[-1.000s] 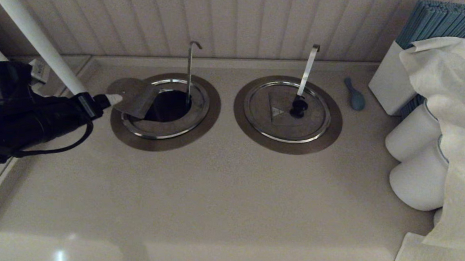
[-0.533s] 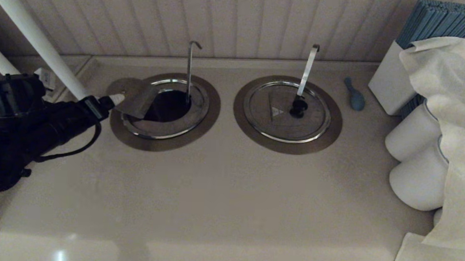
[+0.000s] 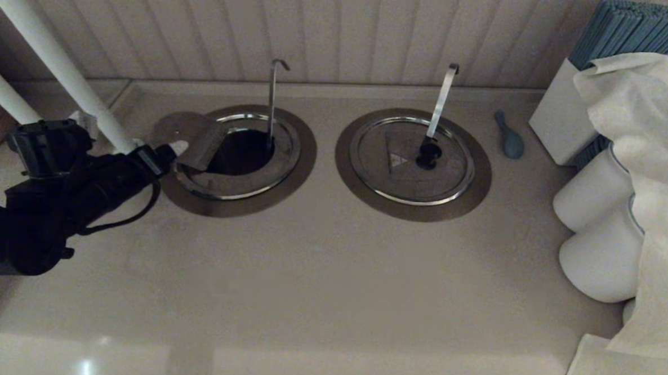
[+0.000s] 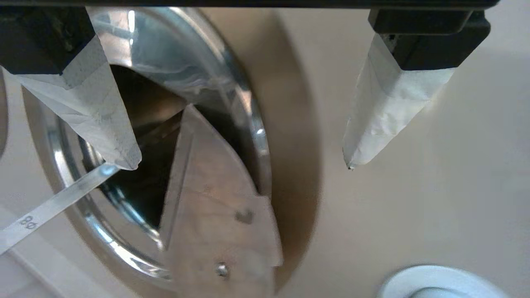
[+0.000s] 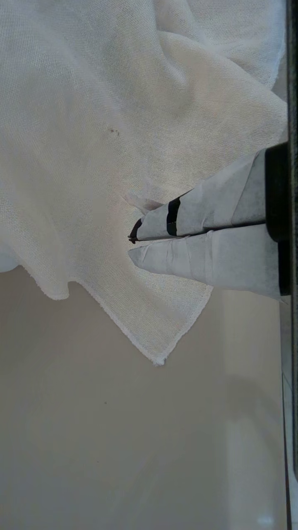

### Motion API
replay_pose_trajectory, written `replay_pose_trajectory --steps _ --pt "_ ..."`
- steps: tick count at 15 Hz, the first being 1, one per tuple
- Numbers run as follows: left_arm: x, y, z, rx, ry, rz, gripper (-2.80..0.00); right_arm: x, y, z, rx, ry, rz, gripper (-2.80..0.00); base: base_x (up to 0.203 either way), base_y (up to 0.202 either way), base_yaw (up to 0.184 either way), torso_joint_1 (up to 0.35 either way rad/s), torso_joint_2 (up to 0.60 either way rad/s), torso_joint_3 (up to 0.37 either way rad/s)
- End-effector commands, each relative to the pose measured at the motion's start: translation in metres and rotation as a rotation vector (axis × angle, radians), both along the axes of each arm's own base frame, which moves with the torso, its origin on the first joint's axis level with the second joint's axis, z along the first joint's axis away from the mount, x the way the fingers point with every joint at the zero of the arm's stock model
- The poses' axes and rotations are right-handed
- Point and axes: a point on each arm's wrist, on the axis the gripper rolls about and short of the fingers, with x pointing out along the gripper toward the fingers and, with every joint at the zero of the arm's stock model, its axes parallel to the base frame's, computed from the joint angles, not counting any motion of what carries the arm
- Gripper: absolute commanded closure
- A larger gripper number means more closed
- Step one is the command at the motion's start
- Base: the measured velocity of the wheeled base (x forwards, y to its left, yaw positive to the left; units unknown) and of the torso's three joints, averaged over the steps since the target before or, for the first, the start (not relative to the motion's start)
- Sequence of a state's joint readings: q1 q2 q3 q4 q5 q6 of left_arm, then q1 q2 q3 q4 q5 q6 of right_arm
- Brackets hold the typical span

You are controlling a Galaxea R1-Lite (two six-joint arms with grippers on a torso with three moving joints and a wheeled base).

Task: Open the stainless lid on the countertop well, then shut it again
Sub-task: Close the lid

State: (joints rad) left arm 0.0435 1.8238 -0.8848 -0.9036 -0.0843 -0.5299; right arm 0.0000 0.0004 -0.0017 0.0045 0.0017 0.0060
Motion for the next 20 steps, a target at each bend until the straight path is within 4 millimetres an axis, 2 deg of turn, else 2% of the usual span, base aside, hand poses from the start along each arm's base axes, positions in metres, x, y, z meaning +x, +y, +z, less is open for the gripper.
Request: replay_pose_trajectory --steps 1,7,11,20 --pt "0.012 -0.009 -0.01 -0.002 0.006 -0.017 -2.8 0.0 0.0 0.0 -0.001 0.001 0.0 0.0 0.0 0.0 0.0 0.0 0.0 0.0" --pt "0.011 -0.02 -0.001 -0.008 -0.031 -0.016 -2.8 0.0 0.0 0.0 0.0 0.001 0.0 0.0 0.0 0.0 0.0 0.0 0.0 0.0" --pt "0.005 -0.024 0.012 -0.01 -0.068 -0.005 -2.8 0.0 0.0 0.0 0.0 0.0 0.001 0.0 0.0 0.0 0.0 0.0 0.0 0.0" --pt "0.007 -0.033 0.017 -0.022 -0.085 -0.021 -2.8 0.0 0.0 0.0 0.0 0.0 0.0 0.0 0.0 0.0 0.0 0.0 0.0 0.0"
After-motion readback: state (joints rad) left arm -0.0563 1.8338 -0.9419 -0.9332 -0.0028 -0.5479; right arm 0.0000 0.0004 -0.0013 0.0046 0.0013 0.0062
